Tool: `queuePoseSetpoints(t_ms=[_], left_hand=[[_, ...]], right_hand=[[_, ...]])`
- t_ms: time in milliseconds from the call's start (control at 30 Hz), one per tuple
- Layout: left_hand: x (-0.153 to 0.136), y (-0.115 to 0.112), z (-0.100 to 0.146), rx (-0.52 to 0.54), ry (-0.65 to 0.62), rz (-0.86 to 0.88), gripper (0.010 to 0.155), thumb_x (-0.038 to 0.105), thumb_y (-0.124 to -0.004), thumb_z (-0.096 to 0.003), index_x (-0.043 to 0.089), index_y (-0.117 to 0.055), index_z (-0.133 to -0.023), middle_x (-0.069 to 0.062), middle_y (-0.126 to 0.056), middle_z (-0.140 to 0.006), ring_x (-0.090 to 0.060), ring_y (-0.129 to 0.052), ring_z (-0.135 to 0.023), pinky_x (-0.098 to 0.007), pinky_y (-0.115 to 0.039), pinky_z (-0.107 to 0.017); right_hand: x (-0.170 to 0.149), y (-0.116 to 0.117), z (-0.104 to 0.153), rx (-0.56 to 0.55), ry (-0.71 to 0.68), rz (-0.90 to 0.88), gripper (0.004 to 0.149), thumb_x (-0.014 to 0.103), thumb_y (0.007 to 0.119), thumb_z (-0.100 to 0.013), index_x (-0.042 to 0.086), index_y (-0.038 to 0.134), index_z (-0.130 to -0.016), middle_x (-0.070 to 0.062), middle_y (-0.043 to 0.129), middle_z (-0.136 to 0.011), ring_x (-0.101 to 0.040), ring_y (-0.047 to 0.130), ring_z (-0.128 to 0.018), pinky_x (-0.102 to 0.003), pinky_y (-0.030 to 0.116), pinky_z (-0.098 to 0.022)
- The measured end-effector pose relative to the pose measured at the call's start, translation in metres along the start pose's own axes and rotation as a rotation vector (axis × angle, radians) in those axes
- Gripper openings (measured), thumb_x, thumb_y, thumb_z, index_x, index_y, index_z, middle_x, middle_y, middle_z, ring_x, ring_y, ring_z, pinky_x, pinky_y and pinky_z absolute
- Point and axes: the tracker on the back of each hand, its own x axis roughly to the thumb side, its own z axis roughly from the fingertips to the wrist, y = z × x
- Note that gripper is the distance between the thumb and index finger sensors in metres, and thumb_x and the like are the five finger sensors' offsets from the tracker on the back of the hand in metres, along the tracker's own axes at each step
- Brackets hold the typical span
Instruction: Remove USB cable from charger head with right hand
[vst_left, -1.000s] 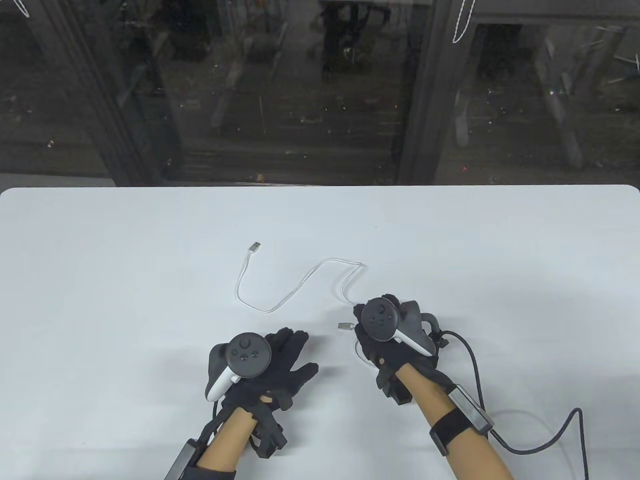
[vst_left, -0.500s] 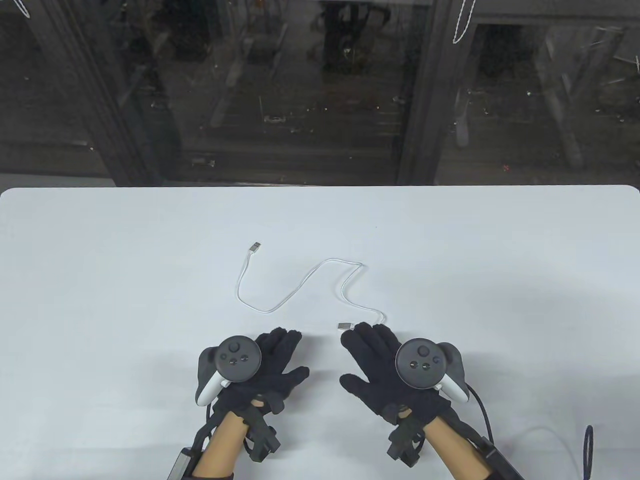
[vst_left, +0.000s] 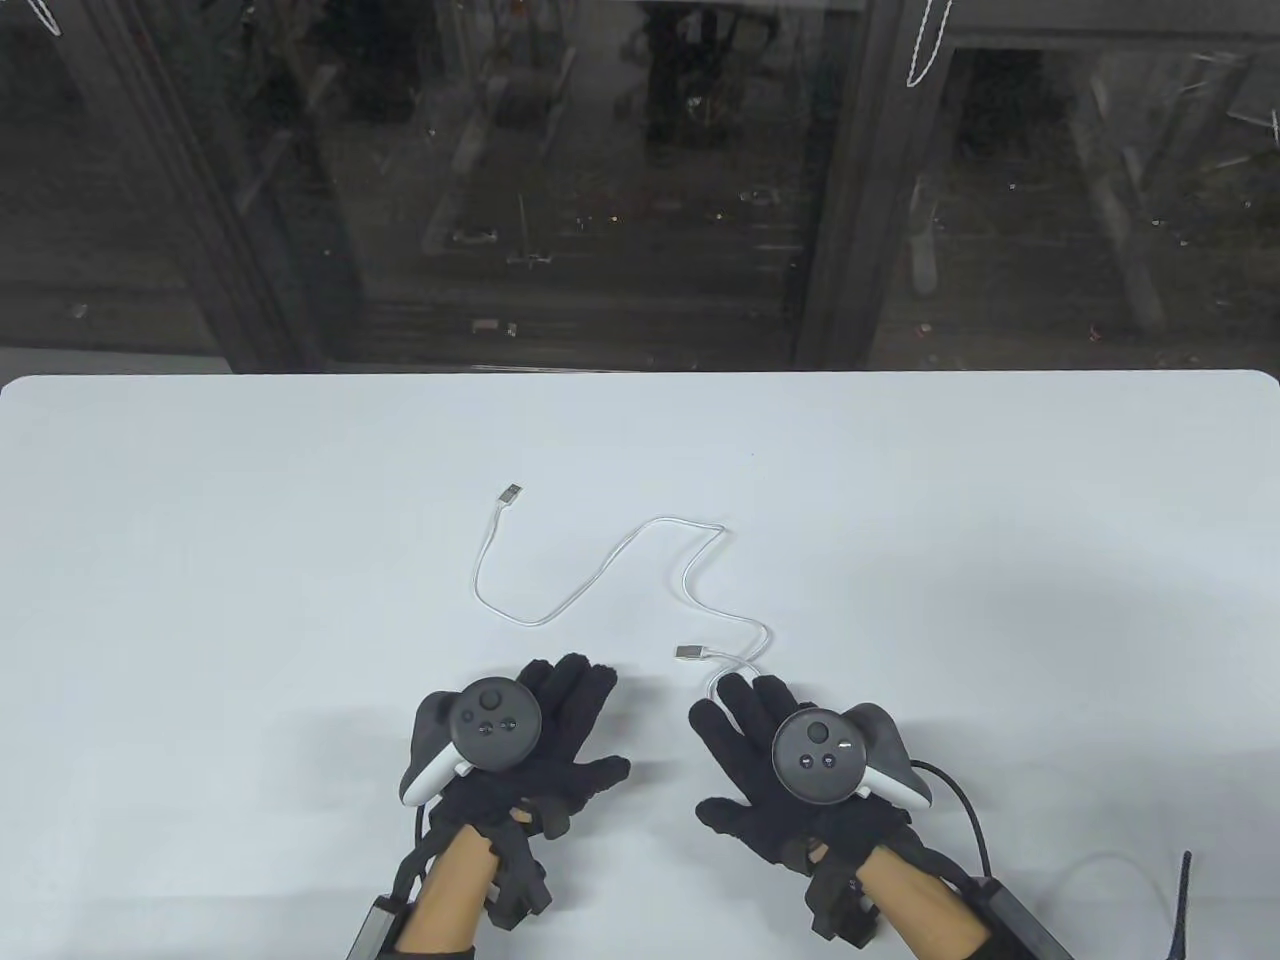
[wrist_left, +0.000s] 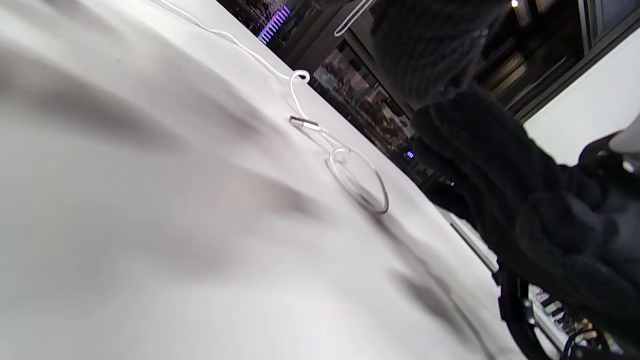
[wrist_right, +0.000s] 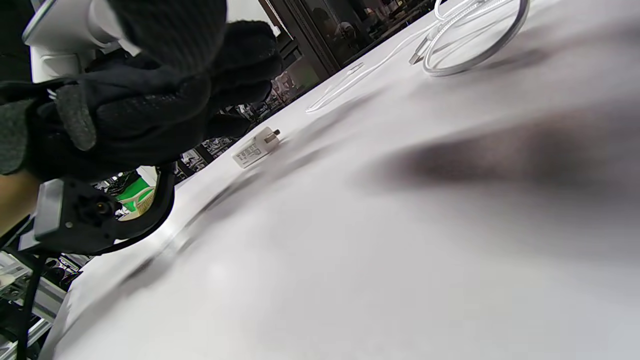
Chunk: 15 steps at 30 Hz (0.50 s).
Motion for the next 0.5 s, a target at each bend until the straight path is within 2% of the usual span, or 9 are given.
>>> queuePoseSetpoints(t_ms=[267,500], left_hand=[[-0.0031,-0.0057,-0.0030,-0.028,0.040,-0.033,0.086,0.048,-0.076,-0.0515,0.019,-0.024,-0.114,-0.017,-0.013,-0.119,-0.052,-0.001,-0.102,-0.081,-0.014,-0.060],[0.0000,-0.0073,-0.0042,-0.044,0.025,-0.040,0.085,0.046,-0.076,-0.0520,0.019,-0.026,-0.114,-0.017,-0.013,-0.119,-0.052,-0.001,-0.103,-0.081,-0.014,-0.061]], right_hand=[[-0.0015,-0.0002,-0.0008,-0.014,0.007,-0.005,0.081,0.051,0.070,-0.049,0.027,0.017,-0.107,-0.009,-0.005,-0.109,-0.049,-0.004,-0.094,-0.075,0.009,-0.059],[-0.0028,0.0011,-0.0015,-0.005,0.017,0.003,0.081,0.050,0.069,-0.050,0.027,0.018,-0.107,-0.009,-0.005,-0.109,-0.049,-0.004,-0.094,-0.075,0.010,-0.059]])
